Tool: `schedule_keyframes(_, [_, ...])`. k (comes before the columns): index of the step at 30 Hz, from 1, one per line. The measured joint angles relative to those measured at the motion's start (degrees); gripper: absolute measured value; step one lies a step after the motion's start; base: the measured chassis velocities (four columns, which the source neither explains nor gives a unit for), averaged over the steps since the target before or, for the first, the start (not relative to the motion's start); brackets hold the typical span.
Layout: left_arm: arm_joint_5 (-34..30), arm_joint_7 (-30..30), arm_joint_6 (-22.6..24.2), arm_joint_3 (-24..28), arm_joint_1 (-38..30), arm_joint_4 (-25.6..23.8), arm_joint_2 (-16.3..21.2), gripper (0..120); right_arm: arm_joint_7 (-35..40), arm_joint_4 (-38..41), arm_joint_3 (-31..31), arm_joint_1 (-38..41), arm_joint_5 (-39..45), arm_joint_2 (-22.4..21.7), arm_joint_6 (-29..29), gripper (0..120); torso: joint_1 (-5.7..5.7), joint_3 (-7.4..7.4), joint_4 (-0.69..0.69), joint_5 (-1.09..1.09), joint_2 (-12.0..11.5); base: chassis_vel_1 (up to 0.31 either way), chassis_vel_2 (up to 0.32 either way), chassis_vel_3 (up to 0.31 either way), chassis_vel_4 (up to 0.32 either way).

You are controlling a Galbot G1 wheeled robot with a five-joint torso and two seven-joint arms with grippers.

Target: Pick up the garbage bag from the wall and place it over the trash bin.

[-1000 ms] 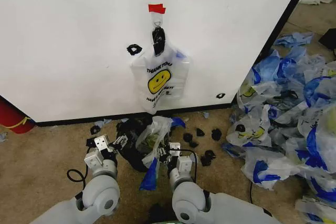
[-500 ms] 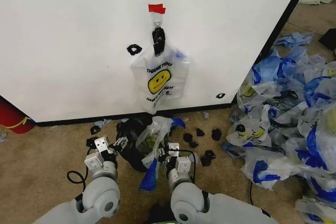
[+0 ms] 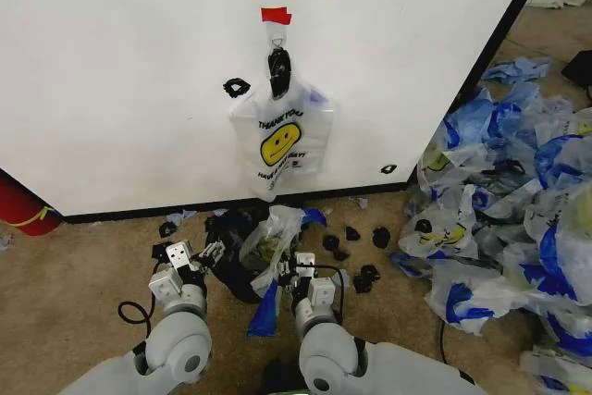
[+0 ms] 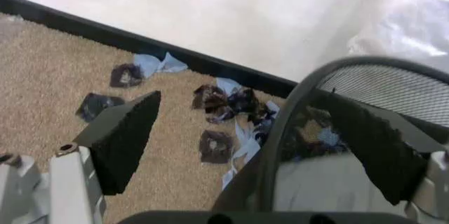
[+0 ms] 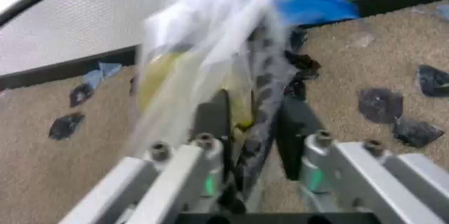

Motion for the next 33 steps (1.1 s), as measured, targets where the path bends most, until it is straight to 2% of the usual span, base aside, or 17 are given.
schedule_keyframes(2, [-0.02, 0.01, -0.03, -0.09, -0.34, 0.01, 0.08, 94, 0.02, -0.45, 0.01, 0.2, 0.04, 0.34, -0.01, 8, 0.0, 0.01, 0.0, 0.0, 0.0, 0.0, 0.0, 0.0, 0.0])
schedule_keyframes(4, [-0.06, 0.11, -0.03, -0.17, -0.38, -0.18, 0.36, 94, 0.0, -0.65, -0.12, 0.39, 0.12, 0.7, -0.02, 4, 0.0, 0.02, 0.0, 0.0, -0.01, 0.0, 0.0, 0.0, 0.0])
schedule_keyframes(16, [0.57, 2.89, 0.86, -1.63, -1.19, -3.05, 2.16, 94, 0.06, -0.63, -0.08, 0.83, -1.08, 1.02, -0.21, 2, 0.01, 0.02, 0.01, 0.0, -0.01, 0.0, 0.0, 0.0, 0.0])
schedule_keyframes(18, [-1.11, 5.17, 1.54, -2.32, -1.03, -5.62, 3.29, 94, -0.04, -0.63, 0.02, 1.14, -2.71, 0.78, -0.22, 2, 0.01, 0.02, 0.01, 0.0, -0.01, 0.0, 0.0, 0.0, 0.0])
schedule_keyframes(19, [-4.56, 6.82, 2.02, -2.41, -1.08, -8.99, 4.22, 94, -0.12, -0.56, 0.04, 1.49, -3.9, 0.37, -0.48, 2, 0.01, 0.02, 0.01, 0.0, -0.01, 0.0, 0.0, 0.0, 0.0])
schedule_keyframes(20, [-4.56, 6.82, 2.02, -2.41, -1.08, -8.99, 4.22, 94, -0.12, -0.56, 0.04, 1.49, -3.9, 0.37, -0.48, 2, 0.01, 0.02, 0.01, 0.0, -0.01, 0.0, 0.0, 0.0, 0.0])
schedule_keyframes(24, [-16.01, 10.23, 3.15, 0.42, -3.01, -16.49, 5.67, 94, -0.82, 0.0, -0.26, 2.44, -7.57, -0.77, -1.13, 1, 0.0, 0.01, 0.0, 0.01, -0.01, 0.0, 0.0, 0.0, 0.0])
schedule_keyframes(28, [-18.93, 11.7, 3.63, 2.64, -4.92, -17.41, 6.17, 94, -1.27, 1.05, -0.76, 3.17, -8.34, -1.78, -1.8, 1, 0.0, 0.01, 0.0, 0.01, -0.01, 0.0, 0.0, 0.0, 0.0])
schedule_keyframes(31, [-20.69, 15.17, 3.79, 7.36, -9.34, -15.45, 7.65, 94, -3.19, 2.98, -2.89, 5.0, -10.61, -5.43, -2.08, 1, 0.01, 0.01, 0.0, -0.01, -0.01, 0.0, 0.0, 0.0, 0.0])
schedule_keyframes(33, [-20.92, 15.64, 3.75, 8.37, -10.26, -14.87, 7.91, 94, -3.67, 3.38, -3.44, 5.38, -11.26, -6.35, -1.94, 1, 0.01, 0.01, 0.0, 0.02, -0.01, 0.0, 0.0, 0.0, 0.0])
